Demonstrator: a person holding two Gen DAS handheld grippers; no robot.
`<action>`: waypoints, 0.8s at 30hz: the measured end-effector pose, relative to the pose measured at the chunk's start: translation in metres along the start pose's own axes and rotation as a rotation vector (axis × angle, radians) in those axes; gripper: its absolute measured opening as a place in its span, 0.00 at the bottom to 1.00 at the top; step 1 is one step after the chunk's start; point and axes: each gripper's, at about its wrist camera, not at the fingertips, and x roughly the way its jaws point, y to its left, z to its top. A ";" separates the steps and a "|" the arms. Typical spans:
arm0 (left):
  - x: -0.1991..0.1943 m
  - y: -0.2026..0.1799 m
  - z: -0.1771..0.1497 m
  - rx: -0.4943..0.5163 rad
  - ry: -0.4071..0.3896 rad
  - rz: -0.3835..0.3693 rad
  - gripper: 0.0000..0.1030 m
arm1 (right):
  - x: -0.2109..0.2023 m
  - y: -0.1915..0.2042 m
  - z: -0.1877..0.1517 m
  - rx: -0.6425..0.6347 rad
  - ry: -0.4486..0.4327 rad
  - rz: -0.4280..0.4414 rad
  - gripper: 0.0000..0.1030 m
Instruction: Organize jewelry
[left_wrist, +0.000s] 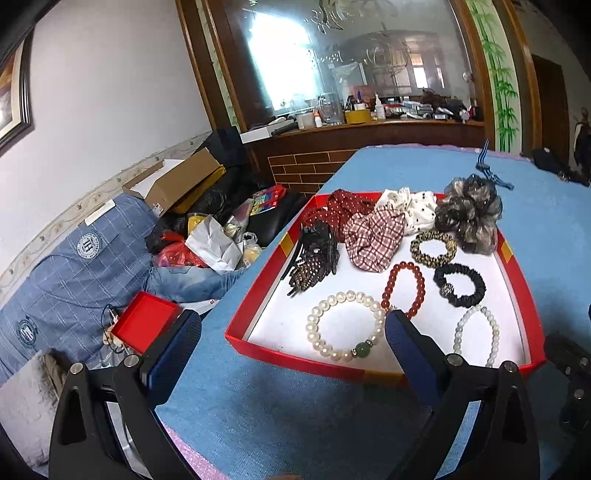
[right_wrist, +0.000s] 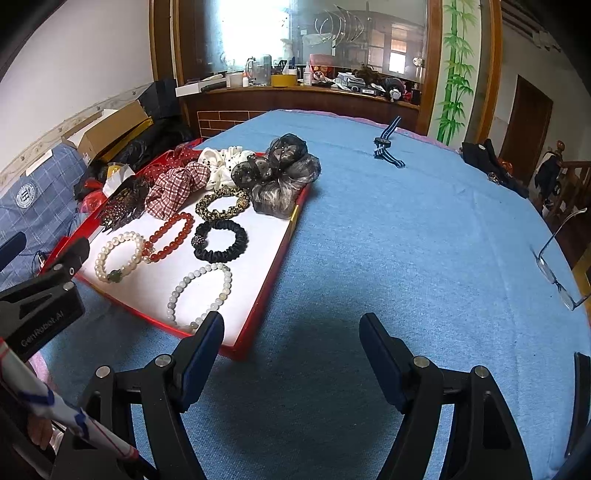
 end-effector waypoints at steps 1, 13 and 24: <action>0.002 0.000 0.000 0.003 0.010 -0.007 0.96 | 0.000 0.000 0.000 -0.001 0.001 0.000 0.78; 0.005 -0.002 -0.004 0.005 0.034 -0.028 0.96 | 0.003 0.001 -0.001 -0.002 0.010 -0.002 0.79; 0.006 -0.002 -0.005 0.007 0.044 -0.037 0.96 | 0.002 0.002 -0.002 -0.005 0.013 -0.006 0.79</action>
